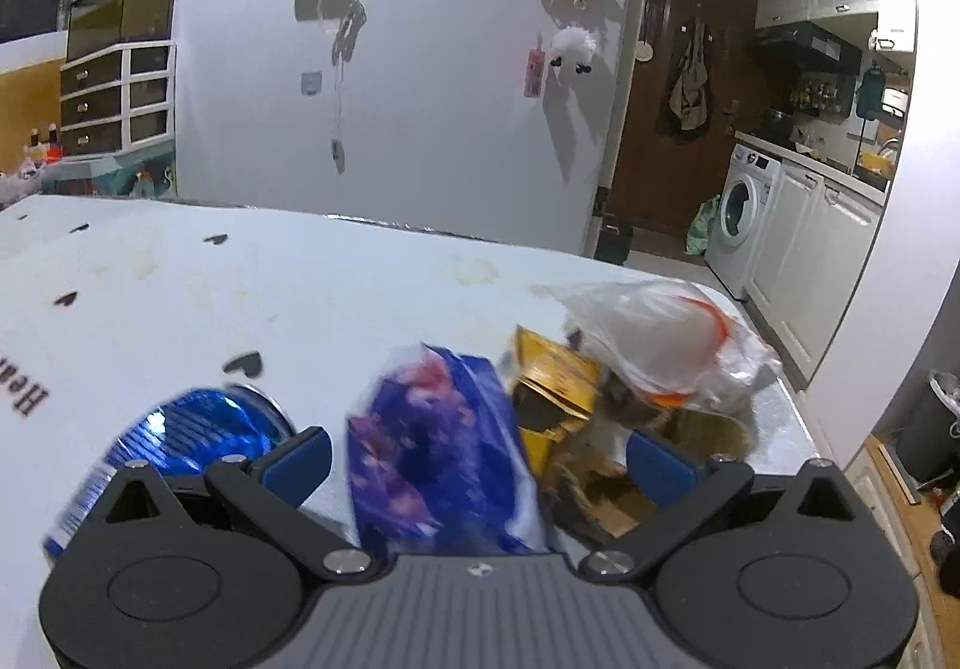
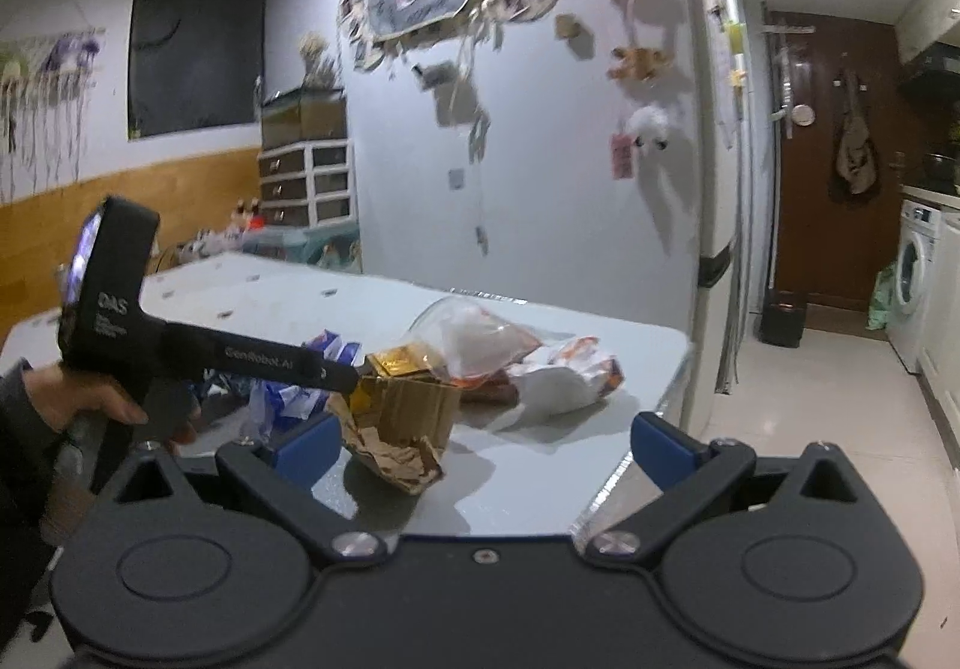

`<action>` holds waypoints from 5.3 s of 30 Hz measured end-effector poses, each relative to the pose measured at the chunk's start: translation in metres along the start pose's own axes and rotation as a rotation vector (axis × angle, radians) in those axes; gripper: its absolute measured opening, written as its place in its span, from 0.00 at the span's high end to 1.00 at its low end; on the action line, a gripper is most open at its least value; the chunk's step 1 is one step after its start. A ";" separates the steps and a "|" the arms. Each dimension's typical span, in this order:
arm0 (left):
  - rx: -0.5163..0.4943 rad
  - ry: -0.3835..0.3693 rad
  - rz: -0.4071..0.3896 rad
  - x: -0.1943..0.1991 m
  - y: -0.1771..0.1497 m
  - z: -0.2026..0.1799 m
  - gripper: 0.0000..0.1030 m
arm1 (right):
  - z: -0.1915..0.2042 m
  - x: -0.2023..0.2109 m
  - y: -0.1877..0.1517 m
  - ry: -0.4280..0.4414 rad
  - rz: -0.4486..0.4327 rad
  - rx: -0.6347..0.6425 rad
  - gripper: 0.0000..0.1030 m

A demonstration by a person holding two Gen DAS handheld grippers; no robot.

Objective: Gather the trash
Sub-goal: 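Grasp the blue plastic bag with left tool while right tool grasps cardboard, then lift the blue bag with left tool while right tool lifts the cardboard, then carry the blue bag and cardboard with both tools over the yellow bin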

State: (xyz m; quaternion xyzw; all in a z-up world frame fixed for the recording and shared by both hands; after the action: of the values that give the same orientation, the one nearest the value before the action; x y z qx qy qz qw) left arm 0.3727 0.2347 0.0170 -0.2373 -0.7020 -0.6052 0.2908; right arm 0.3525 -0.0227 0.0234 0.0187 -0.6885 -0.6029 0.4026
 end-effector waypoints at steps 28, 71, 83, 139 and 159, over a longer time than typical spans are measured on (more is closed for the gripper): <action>-0.012 -0.081 0.061 -0.013 -0.004 0.016 0.07 | 0.035 -0.109 0.033 0.112 0.284 0.272 0.40; -0.066 0.101 -0.075 0.041 -0.024 -0.013 0.63 | 0.013 -0.020 0.016 -0.035 0.023 0.009 0.47; -0.079 0.050 -0.089 0.057 -0.041 -0.035 0.63 | 0.010 -0.004 0.012 -0.082 0.016 0.001 0.47; -0.381 -0.188 0.139 0.016 -0.140 -0.327 0.63 | -0.197 0.154 -0.177 -0.439 0.132 -0.451 0.46; -0.366 -0.190 0.469 -0.153 -0.194 -0.346 0.64 | -0.271 0.020 -0.263 -0.373 0.490 -0.565 0.46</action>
State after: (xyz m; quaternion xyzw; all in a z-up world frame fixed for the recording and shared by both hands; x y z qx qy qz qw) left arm 0.3912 -0.1346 -0.1932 -0.4968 -0.5314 -0.6130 0.3083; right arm 0.3741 -0.3259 -0.2021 -0.3662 -0.5412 -0.6476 0.3920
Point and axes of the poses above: each gripper's, at about its wrist camera, not at the fingertips, and x roughly against the way its jaws point, z to its left, y to its top, the point moved 3 cm from there along -x, roughly the way its jaws point, and after that the axes turned 12 degrees about z, right-handed, at the moved point
